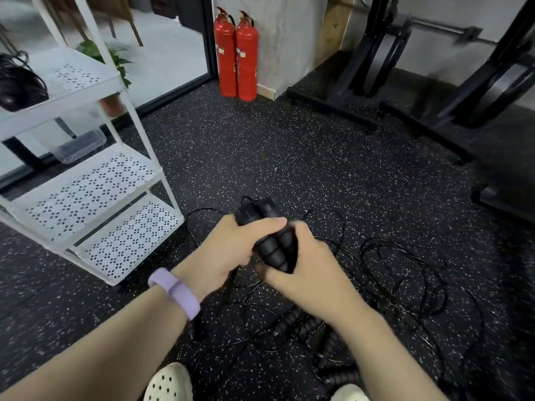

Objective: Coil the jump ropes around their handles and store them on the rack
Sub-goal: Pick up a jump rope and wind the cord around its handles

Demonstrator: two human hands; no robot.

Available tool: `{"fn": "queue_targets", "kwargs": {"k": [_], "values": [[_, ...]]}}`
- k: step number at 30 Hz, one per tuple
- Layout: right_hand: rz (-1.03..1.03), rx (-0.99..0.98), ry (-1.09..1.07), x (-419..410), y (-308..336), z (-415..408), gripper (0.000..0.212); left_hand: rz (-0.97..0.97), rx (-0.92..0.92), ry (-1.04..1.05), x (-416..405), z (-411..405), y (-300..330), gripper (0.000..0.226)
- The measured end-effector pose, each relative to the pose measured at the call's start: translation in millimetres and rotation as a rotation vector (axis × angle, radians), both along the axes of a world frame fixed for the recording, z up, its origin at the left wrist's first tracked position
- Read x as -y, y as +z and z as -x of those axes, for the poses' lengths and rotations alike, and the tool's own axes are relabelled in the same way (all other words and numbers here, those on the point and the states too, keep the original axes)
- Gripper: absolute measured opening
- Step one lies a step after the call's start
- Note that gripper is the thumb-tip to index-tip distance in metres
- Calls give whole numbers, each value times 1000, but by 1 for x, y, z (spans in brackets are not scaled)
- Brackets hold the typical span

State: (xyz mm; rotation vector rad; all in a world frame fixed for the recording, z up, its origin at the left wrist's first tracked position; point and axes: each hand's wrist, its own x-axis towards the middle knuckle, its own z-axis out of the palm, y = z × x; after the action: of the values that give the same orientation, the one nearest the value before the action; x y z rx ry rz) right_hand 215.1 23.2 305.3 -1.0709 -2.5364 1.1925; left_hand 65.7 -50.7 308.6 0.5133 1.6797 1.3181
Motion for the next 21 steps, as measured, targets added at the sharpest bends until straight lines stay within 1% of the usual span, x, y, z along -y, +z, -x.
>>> {"fn": "queue_targets", "kwargs": {"k": [1, 2, 4, 5, 6, 7, 9, 10, 11, 13, 15, 16, 17, 19, 21], "values": [[233, -45, 17, -7, 4, -6, 45, -35, 0, -64, 2, 5, 2, 25], [523, -114, 60, -12, 7, -12, 43, -75, 13, -132, 4, 9, 4, 27], [1123, -257, 168, -16, 10, -21, 52, -169, 59, -218, 5, 11, 5, 29], [1342, -307, 234, -16, 10, -23, 59, -229, 89, -240, 5, 9, 6, 27], [1488, -345, 291, -15, 10, -23, 62, -285, 114, -263, 5, 7, 8, 26], [1576, -382, 326, -12, 10, -21, 61, -326, 125, -284, 4, 6, 9, 26], [1628, -441, 299, -9, 8, -15, 52, -332, 123, -268, 3, 6, 11, 29], [1594, -456, 243, -7, 7, -12, 48, -269, 106, -222, 2, 7, 11, 33], [1497, -459, 162, -7, 5, -9, 46, -176, 71, -176, 2, 8, 10, 41], [1149, -382, -16, -8, 1, -7, 38, 11, -36, -148, 2, 6, 5, 53], [760, -246, -100, -9, -1, -6, 20, 136, -135, -179, 2, 1, 1, 61], [624, -195, -104, -9, -2, -5, 15, 170, -154, -187, 1, -2, 0, 64], [526, -152, -102, -9, -4, -4, 15, 185, -153, -180, 0, -3, 0, 65], [369, -79, -118, -8, -7, -2, 17, 195, -116, -137, -1, -4, -1, 66], [182, 15, -139, -7, -9, -2, 13, 194, -98, -111, -3, -7, -1, 65]]}}
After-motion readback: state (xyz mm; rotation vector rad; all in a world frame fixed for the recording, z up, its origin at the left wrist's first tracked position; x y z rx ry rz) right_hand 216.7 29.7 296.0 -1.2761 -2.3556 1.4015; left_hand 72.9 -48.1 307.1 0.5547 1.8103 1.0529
